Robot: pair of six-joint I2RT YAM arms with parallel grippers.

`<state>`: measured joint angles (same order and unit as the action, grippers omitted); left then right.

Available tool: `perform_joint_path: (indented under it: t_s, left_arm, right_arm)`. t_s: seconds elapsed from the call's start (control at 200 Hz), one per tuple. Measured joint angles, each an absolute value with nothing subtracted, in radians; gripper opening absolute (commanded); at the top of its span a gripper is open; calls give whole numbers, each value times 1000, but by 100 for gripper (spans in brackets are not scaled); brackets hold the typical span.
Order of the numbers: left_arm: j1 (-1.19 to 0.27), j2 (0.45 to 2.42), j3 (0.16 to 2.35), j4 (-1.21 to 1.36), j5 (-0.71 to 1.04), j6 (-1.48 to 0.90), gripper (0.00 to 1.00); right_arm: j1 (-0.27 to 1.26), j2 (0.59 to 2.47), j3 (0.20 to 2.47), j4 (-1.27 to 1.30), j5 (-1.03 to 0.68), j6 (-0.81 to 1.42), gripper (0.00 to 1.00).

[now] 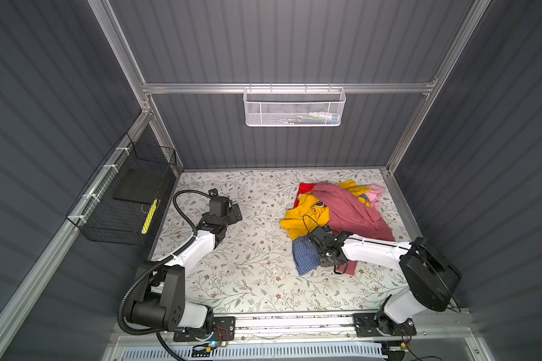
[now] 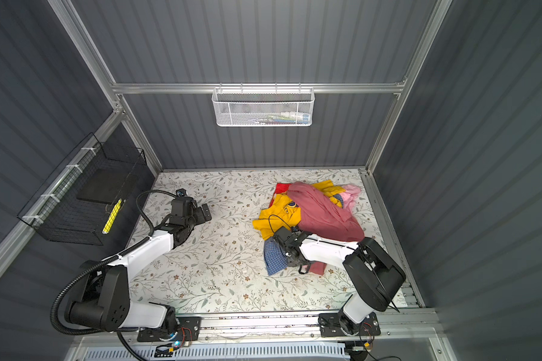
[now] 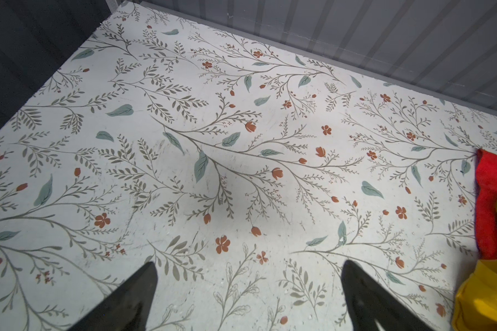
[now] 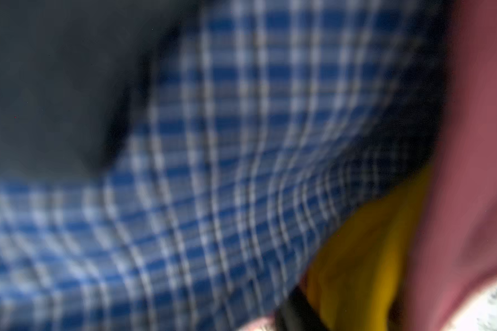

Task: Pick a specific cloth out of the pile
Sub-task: 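Lower the right gripper into the pile and pinch the pink shirt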

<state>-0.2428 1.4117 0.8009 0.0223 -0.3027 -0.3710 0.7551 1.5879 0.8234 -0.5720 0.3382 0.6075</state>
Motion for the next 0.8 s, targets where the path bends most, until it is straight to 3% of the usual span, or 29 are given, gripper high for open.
perform_joint_path:
  t_s: [0.13,0.32,0.8]
  left_arm:
    - [-243,1406,801,19,-303,-371,100]
    - [-243,1401,801,18,-303,-371,100]
    - [-243,1401,801,15,-302,-370,100]
  right_arm:
    - [753,1596,819,-537,322,604,15]
    - [751,1531,754,-467,316,622,0]
    - [747,1034,840,-620,428,612,0]
